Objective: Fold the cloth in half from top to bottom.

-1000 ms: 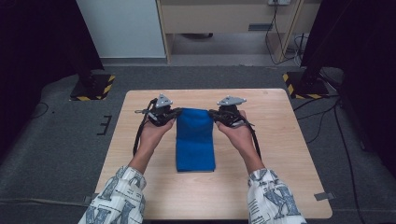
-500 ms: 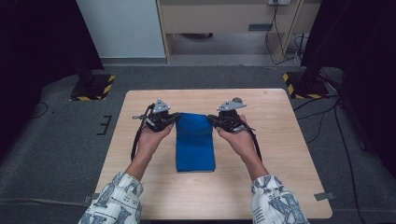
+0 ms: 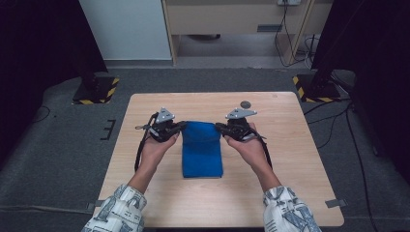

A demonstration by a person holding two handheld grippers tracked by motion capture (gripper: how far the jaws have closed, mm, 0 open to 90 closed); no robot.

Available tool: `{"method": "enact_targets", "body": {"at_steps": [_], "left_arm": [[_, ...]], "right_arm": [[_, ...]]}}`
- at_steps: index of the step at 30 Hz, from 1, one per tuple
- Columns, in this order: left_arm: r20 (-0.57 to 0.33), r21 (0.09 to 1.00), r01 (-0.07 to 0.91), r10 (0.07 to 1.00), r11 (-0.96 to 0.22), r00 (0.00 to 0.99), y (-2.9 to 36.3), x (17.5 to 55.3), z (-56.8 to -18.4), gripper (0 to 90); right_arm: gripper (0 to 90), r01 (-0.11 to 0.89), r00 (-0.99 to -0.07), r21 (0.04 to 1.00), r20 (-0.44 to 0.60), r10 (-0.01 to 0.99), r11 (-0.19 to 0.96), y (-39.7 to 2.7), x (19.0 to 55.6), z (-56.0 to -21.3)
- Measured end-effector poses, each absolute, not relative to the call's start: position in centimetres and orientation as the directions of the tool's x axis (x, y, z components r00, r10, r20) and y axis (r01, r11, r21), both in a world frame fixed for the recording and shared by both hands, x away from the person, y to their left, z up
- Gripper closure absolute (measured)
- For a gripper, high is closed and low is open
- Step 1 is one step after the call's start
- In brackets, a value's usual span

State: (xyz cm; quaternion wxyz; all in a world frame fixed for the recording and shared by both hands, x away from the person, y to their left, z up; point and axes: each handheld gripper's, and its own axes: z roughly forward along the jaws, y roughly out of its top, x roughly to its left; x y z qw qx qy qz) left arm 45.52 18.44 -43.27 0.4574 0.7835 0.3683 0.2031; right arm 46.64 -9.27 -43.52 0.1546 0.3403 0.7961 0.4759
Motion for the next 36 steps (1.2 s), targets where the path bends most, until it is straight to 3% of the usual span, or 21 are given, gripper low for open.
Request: {"method": "enact_targets", "body": {"at_steps": [36], "left_arm": [[-0.039, 0.868, 0.395, 0.75, -0.303, 0.66, 18.7, 42.0, -45.8, 85.9]], "right_arm": [[84.9, 0.398, -0.746, 0.857, 0.094, 0.659, 0.327, -9.9, 44.2, -45.5]]}}
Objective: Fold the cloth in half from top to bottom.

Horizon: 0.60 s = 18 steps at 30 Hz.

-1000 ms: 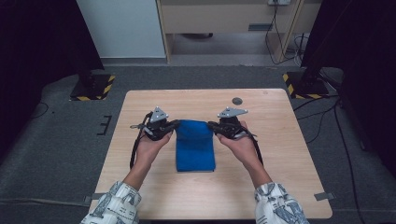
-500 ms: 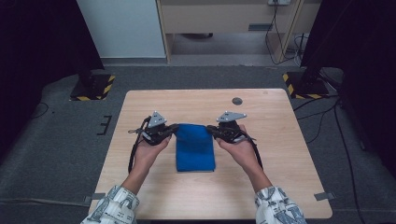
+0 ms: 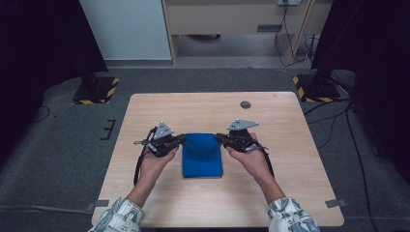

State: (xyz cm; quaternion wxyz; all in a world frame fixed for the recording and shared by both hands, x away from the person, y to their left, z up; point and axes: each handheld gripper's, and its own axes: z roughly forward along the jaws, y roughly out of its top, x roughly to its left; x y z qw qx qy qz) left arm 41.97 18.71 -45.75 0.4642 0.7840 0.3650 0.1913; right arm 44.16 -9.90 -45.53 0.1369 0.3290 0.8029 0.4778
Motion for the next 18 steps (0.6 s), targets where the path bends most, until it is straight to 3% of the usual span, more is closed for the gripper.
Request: {"method": "enact_targets", "body": {"at_steps": [18], "left_arm": [[-0.074, 0.871, 0.411, 0.755, -0.27, 0.652, 19.4, 39.8, -47.5, 84.9]], "right_arm": [[85.0, 0.393, -0.776, 0.85, 0.103, 0.622, 0.351, -9.6, 42.4, -47.1]]}}
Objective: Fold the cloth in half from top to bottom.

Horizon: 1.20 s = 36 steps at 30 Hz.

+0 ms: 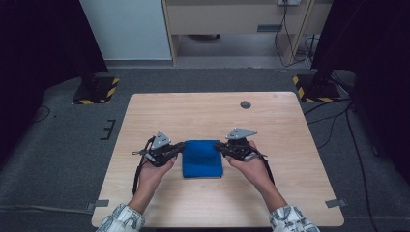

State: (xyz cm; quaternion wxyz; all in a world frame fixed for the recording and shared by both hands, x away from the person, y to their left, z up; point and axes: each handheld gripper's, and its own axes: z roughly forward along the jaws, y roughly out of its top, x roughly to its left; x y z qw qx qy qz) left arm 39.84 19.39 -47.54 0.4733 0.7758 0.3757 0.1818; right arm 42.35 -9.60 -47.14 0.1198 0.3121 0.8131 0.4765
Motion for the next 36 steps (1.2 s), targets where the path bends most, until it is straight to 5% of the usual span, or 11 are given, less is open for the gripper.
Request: {"method": "enact_targets", "body": {"at_steps": [11, 19, 36], "left_arm": [[-0.077, 0.857, 0.427, 0.748, -0.288, 0.659, 19.3, 39.0, -48.3, 81.2], [-0.125, 0.869, 0.444, 0.77, -0.22, 0.625, 19.4, 39.0, -48.1, 41.1], [-0.123, 0.868, 0.462, 0.822, -0.182, 0.557, 20.3, 39.7, -48.7, 26.6]], "right_arm": [[85.1, 0.407, -0.778, 0.842, 0.117, 0.618, 0.353, -9.8, 41.9, -48.1], [85.2, 0.415, -0.785, 0.832, 0.122, 0.608, 0.369, -9.5, 41.5, -48.8], [85.3, 0.414, -0.796, 0.838, 0.143, 0.588, 0.356, -9.4, 40.3, -49.1]]}}
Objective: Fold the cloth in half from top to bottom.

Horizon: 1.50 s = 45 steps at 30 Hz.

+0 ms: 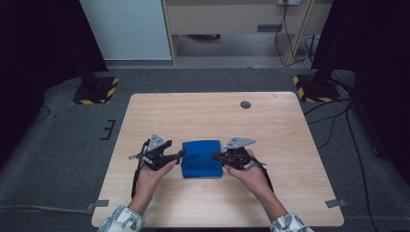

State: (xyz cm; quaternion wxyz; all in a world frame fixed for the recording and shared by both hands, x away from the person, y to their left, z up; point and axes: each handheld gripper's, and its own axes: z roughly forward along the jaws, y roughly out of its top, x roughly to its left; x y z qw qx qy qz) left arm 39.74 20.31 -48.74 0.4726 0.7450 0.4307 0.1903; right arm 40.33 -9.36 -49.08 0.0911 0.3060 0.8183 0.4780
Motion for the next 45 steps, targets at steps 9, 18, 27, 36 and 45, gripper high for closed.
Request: {"method": "enact_targets", "body": {"at_steps": [9, 18, 27, 36, 45], "left_arm": [[-0.14, 0.853, 0.494, 0.836, -0.17, 0.53, 20.4, 40.1, -49.3, 18.1], [-0.138, 0.849, 0.501, 0.843, -0.17, 0.52, 20.7, 40.2, -49.6, 16.9], [-0.129, 0.847, 0.501, 0.846, -0.178, 0.518, 20.6, 40.1, -49.8, 16.9], [-0.119, 0.843, 0.504, 0.847, -0.19, 0.518, 20.5, 40.1, -50.0, 16.2], [-0.113, 0.841, 0.504, 0.847, -0.197, 0.519, 20.5, 40.1, -50.0, 15.8]], "right_arm": [[85.1, 0.414, -0.803, 0.834, 0.145, 0.578, 0.365, -9.7, 39.8, -49.7], [84.9, 0.402, -0.809, 0.843, 0.144, 0.57, 0.357, -9.8, 39.4, -49.3], [82.2, 0.379, -0.826, 0.826, 0.097, 0.556, 0.418, -9.7, 38.5, -49.9], [79.0, 0.381, -0.824, 0.811, 0.081, 0.561, 0.443, -9.9, 37.9, -50.7], [75.0, 0.389, -0.822, 0.802, 0.081, 0.563, 0.453, -10.1, 37.6, -51.2]]}}
